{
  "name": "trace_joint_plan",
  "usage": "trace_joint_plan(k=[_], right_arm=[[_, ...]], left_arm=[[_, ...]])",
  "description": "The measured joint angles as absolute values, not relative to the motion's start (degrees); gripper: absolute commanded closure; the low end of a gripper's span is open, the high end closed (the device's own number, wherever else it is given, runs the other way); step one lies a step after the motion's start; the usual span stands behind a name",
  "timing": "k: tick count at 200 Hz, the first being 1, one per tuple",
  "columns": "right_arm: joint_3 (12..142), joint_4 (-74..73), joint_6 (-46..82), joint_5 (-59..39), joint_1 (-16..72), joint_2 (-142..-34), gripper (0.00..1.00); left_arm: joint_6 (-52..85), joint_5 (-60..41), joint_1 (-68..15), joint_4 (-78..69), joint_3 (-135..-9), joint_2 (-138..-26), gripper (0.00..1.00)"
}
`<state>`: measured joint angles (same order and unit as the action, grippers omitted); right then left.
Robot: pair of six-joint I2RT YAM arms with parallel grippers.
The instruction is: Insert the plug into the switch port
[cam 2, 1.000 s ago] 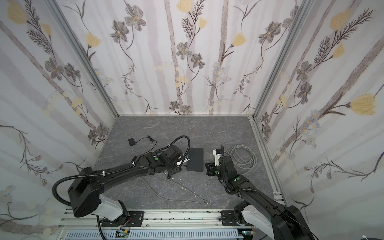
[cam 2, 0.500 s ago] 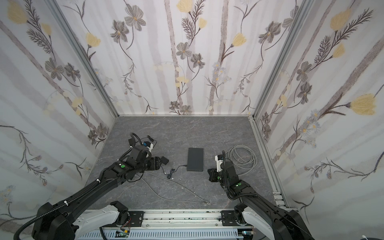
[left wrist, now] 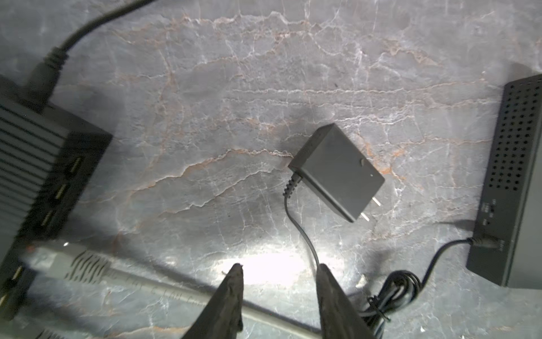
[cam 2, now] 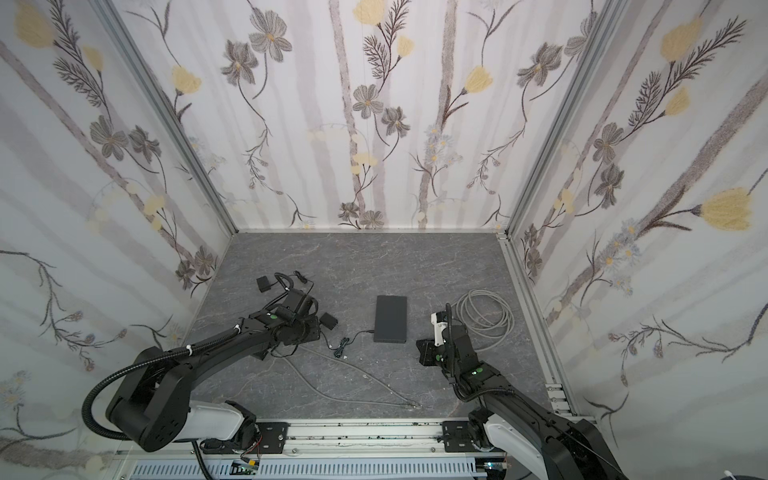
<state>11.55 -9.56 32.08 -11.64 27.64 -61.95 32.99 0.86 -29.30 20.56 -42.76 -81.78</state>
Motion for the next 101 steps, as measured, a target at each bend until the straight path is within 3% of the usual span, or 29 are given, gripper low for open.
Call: trace_joint_plan(k=[101], right_arm=[[10.81,-11.75,32.12,-12.32,27.05,-63.33,0.87]], left_arm=[[33.1,7.11,-27.9,12.51,-52.86,-99.68,0.53]])
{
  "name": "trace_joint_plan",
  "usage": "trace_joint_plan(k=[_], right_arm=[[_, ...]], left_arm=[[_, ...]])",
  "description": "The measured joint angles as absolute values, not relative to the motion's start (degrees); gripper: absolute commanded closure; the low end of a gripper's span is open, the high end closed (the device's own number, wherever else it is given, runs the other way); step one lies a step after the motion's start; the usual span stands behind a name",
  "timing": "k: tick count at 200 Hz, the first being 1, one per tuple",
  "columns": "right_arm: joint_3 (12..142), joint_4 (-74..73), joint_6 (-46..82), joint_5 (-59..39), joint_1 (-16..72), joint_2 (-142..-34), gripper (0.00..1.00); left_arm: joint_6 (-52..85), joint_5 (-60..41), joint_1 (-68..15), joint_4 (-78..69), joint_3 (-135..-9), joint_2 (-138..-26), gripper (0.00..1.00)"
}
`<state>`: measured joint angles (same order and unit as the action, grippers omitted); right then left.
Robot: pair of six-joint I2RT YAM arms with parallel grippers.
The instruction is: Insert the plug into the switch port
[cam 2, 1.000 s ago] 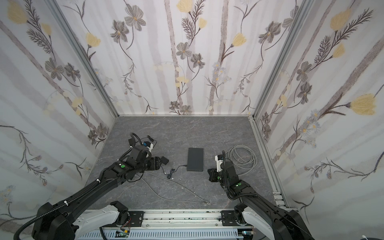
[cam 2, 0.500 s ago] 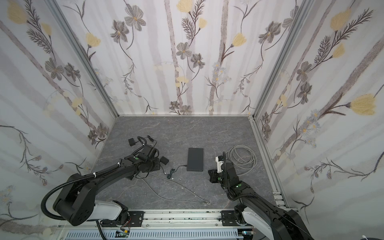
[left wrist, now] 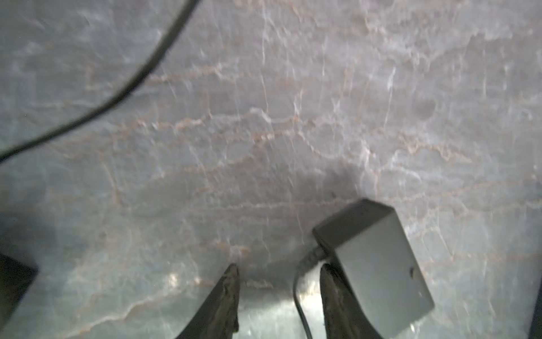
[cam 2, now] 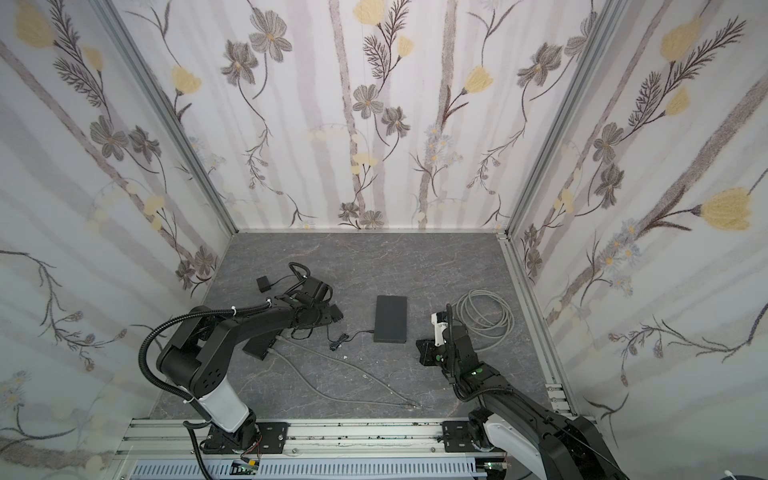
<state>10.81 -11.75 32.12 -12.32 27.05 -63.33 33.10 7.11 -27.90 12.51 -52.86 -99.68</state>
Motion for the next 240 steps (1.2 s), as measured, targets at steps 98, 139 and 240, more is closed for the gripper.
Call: trace_joint_plan(k=[98,139,240], right_arm=[[17.28,-11.9,30.98,-12.84,26.98,-73.12,0.87],[22.7,-10.74,29.39,-11.05,26.89,-81.62,0.76],[43.81,-9.32,27.68,-8.95,24.25,-99.79,0.13]], left_arm=[[31.66,6.9,-23.05,4.08,-65.34,-111.77,0.5],[29.21,1.54,-24.86,10.74,-60.42,-101.25,0.46],[27.33,-15.0,-32.27,-0.73,-39.81,-73.06,0.0]])
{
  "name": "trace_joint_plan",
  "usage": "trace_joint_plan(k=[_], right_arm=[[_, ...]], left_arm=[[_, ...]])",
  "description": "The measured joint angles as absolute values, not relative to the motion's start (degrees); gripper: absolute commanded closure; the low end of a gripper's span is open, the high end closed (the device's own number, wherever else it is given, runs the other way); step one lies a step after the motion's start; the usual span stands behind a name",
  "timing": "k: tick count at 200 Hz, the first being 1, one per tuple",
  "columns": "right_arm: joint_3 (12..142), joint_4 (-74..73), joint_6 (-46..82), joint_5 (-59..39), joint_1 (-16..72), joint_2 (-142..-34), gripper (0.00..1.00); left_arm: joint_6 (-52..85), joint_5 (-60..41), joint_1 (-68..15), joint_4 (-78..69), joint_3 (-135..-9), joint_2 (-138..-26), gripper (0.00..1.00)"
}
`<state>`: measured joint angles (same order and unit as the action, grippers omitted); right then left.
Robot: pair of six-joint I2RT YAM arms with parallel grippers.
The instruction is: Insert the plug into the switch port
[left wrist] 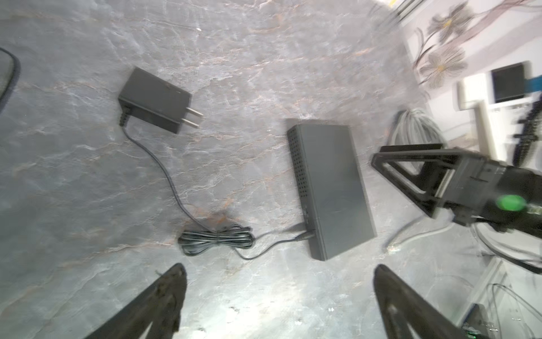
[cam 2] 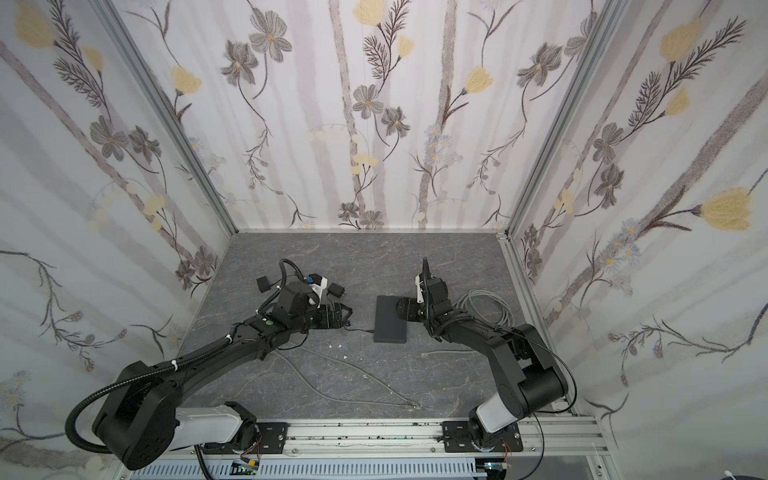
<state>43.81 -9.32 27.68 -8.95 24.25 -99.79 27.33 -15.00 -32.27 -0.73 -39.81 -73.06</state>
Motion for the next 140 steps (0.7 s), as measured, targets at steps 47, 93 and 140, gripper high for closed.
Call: trace_joint_plan(k=[47,93,140], right_arm=[[53.84,-9.74,31.16,-10.35,23.88,-110.48,0.17],[56.75,-10.09,31.9,-12.12,23.86,-115.85,0.21],[57.39,-10.55,28.77,-12.43,23.57,-117.51,0.22]], left_arm=[[32.36,-22.68,-32.03,-8.03,-34.04,-66.43,0.0],[37.82,-34.39,-28.86,-2.72,-40.21,-59.33,0.0],[31.62,-34.24,-28.08,21.15,-53.12,-47.05,0.0]])
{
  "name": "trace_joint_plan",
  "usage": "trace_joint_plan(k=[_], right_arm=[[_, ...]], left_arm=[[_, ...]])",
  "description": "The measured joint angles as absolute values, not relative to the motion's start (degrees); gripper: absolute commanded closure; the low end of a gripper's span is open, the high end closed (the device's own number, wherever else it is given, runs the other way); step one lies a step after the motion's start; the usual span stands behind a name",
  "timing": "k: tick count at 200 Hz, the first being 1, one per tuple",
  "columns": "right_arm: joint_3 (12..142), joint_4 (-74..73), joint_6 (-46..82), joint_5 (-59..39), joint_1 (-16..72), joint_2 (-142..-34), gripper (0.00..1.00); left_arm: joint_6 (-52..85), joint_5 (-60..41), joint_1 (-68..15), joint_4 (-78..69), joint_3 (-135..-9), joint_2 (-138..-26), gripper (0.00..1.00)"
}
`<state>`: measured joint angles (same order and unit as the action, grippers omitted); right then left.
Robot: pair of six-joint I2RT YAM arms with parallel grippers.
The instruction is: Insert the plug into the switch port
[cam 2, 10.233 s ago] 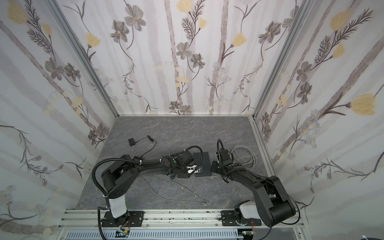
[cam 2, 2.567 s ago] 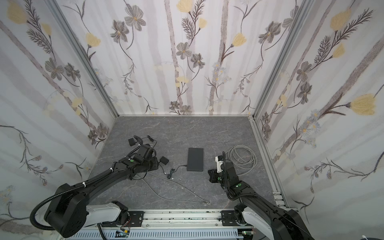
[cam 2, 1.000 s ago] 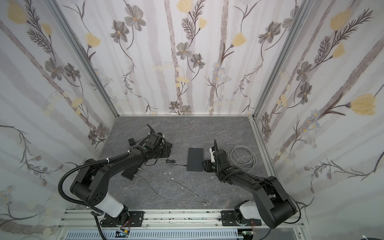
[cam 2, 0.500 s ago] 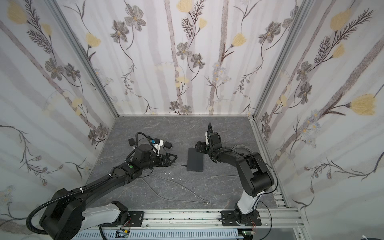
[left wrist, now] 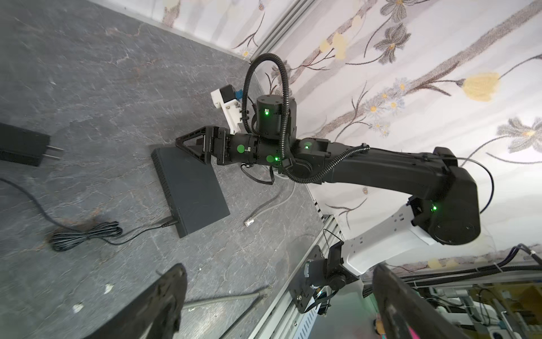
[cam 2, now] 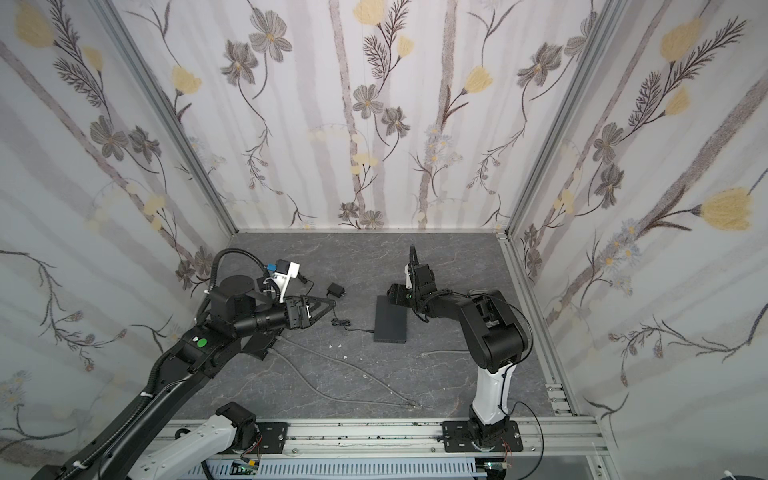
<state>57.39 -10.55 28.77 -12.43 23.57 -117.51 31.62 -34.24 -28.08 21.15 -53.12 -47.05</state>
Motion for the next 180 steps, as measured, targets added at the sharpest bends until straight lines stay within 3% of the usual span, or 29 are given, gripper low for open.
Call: trace_joint_plan(k=[34,72,180], right_arm=[[60.16,-10.02,24.34,-13.85,23.33,-119.46,0.22],[61.95,-9.23,21.32,-15.53,23.29,-120.51,0.24],[51.9,-12.88,20.97,-19.66,26.92,-114.69,0.27]], left_arm=[[22.26,-27.88,-28.03,35.03,-54.89,-39.2,0.0],[18.15,-24.84,-28.03,40.53,-49.82,-34.83,0.0],[15.4,-23.83,-27.97,41.82,-49.82,-36.38,0.0]])
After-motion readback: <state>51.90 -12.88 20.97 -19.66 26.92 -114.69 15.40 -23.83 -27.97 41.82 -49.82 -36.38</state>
